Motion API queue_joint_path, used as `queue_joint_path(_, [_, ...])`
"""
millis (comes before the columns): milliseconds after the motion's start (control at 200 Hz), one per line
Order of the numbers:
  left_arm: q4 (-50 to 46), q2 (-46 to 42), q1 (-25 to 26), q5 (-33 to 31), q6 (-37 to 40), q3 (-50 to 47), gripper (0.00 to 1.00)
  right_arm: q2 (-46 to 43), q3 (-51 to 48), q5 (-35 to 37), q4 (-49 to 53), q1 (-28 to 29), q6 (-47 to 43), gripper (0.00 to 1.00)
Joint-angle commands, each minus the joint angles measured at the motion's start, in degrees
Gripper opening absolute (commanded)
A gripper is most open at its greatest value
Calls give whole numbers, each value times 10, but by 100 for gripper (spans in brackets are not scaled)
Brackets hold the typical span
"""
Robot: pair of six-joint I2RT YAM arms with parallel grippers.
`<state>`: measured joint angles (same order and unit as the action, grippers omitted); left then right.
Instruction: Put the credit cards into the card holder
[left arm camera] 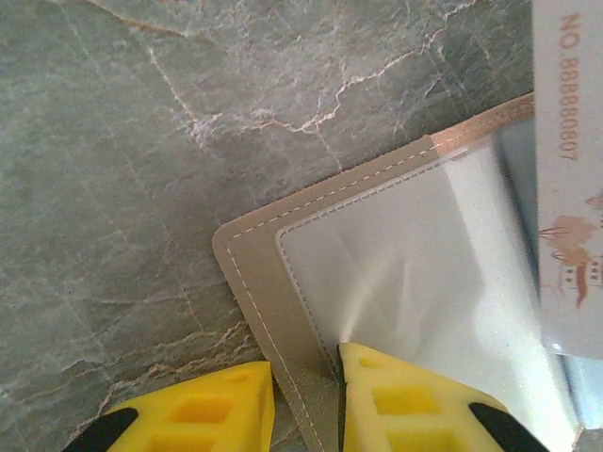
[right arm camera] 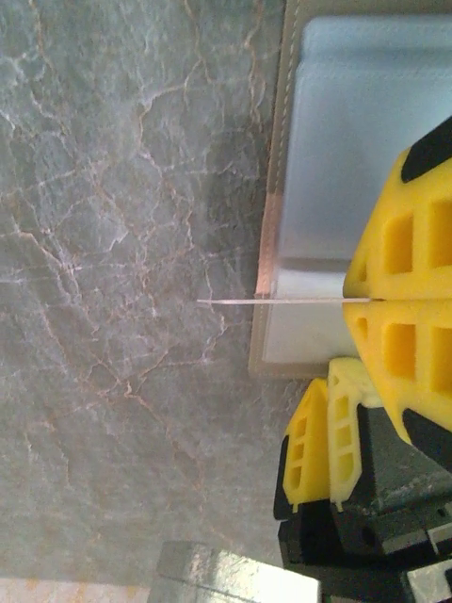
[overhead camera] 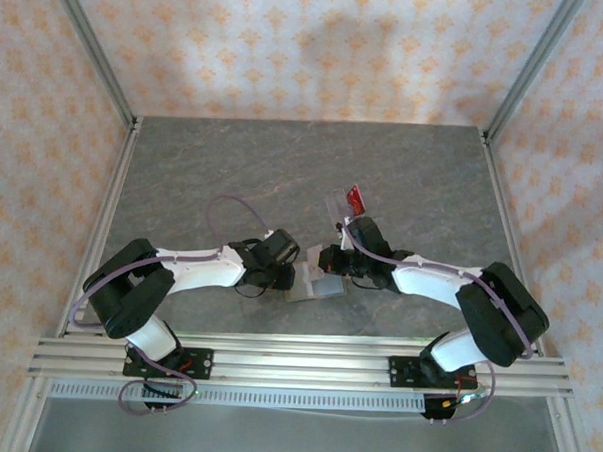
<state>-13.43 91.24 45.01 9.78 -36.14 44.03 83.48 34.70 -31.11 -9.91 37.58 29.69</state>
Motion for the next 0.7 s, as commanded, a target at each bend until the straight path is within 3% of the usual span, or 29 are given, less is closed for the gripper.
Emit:
queue_joint_path(0, [25,47,9,-17,-8,-23,23,13,-17,-12,-75,3,20,0])
queue_joint_path(400, [16,47,9,-19,-5,-20,22,-18,-29,43,-36,3,3,0])
queue_joint_path(696, [13,39,9,-20,-7,-25,22,-6,-49,44,-62,3,16,0])
